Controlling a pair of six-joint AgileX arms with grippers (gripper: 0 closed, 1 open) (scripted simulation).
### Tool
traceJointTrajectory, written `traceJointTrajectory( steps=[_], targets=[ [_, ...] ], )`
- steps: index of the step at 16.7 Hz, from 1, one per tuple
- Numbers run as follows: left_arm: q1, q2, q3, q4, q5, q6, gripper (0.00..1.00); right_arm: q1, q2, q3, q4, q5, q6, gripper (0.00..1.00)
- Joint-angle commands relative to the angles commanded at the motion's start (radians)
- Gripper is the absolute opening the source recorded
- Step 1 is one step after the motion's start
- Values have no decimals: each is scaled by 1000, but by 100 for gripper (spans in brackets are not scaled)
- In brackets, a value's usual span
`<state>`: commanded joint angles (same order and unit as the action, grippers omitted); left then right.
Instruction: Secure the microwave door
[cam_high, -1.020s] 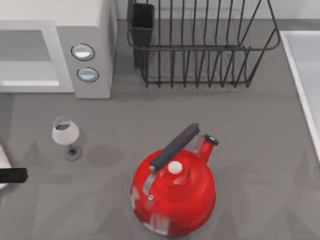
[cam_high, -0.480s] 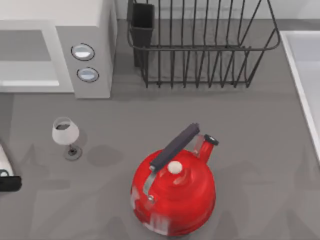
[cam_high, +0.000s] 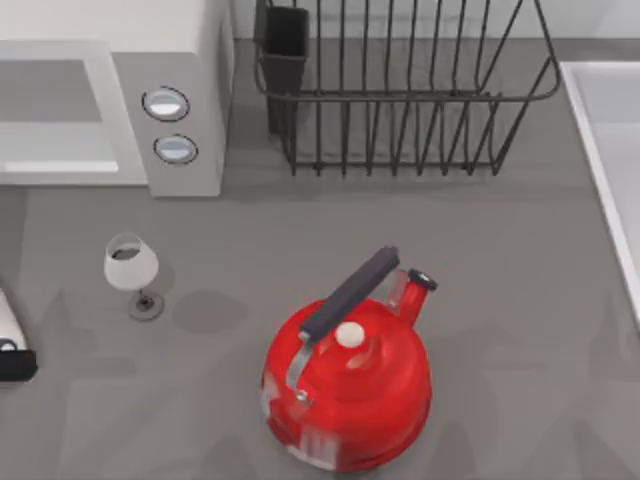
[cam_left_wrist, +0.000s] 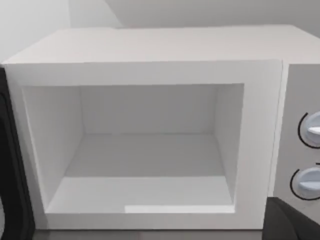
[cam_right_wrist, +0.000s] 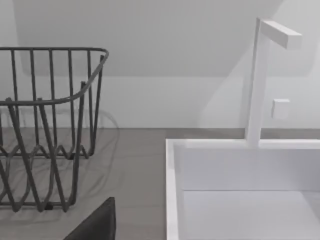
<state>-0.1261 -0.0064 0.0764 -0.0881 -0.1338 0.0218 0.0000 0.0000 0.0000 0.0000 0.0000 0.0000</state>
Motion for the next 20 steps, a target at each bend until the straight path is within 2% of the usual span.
traceJointTrajectory(
  steps=[5,13,20],
  targets=[
    [195,263,218,-118,132,155,0,0,0,0,0,0,0,100],
    [679,1020,740,-396,464,527,0,0,0,0,0,0,0,100],
    [1040,1531,1104,-585,716,792,0,0,0,0,0,0,0,100]
  ],
)
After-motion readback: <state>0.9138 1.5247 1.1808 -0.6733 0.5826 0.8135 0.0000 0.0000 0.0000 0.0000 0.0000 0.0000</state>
